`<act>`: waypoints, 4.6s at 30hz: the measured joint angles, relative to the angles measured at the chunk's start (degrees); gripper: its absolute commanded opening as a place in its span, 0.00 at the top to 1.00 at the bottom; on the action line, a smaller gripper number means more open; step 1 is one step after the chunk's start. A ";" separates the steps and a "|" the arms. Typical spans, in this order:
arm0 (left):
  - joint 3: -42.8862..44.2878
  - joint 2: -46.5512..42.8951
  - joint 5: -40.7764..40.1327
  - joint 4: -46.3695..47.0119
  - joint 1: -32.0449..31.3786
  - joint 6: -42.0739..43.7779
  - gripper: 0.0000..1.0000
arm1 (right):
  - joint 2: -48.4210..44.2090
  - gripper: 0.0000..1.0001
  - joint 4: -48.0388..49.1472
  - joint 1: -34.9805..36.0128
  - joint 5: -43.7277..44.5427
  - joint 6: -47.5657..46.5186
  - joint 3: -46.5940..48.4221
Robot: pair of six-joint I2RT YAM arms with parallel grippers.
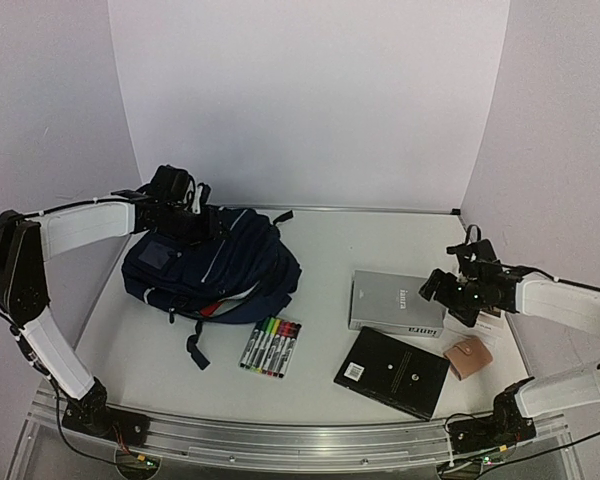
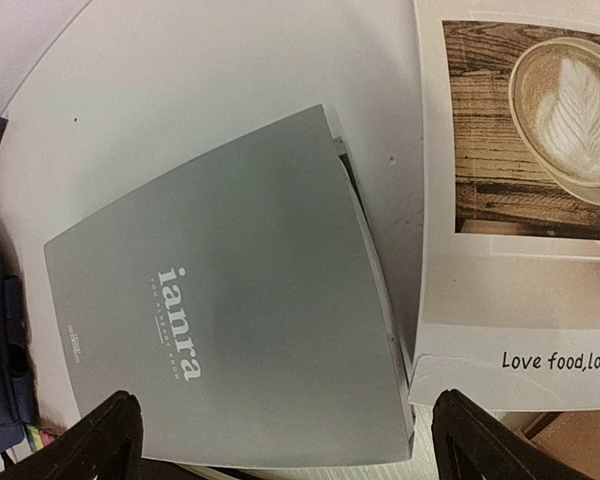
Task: Pack the student bag
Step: Place the files in the student bag, then pick up the book from the center of the board.
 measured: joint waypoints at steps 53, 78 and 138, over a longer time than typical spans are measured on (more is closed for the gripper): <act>1.72 27.42 12.95 32.28 -26.06 -31.87 0.21 | 30.48 0.02 10.75 -1.54 -9.04 -23.84 24.19; 24.12 40.17 8.56 29.50 -18.43 -21.66 0.20 | 22.51 0.07 6.05 1.11 -30.39 -21.17 16.05; -1.31 18.70 13.02 40.88 -19.75 -29.11 0.12 | 6.94 1.00 26.20 -2.84 -37.12 3.91 7.32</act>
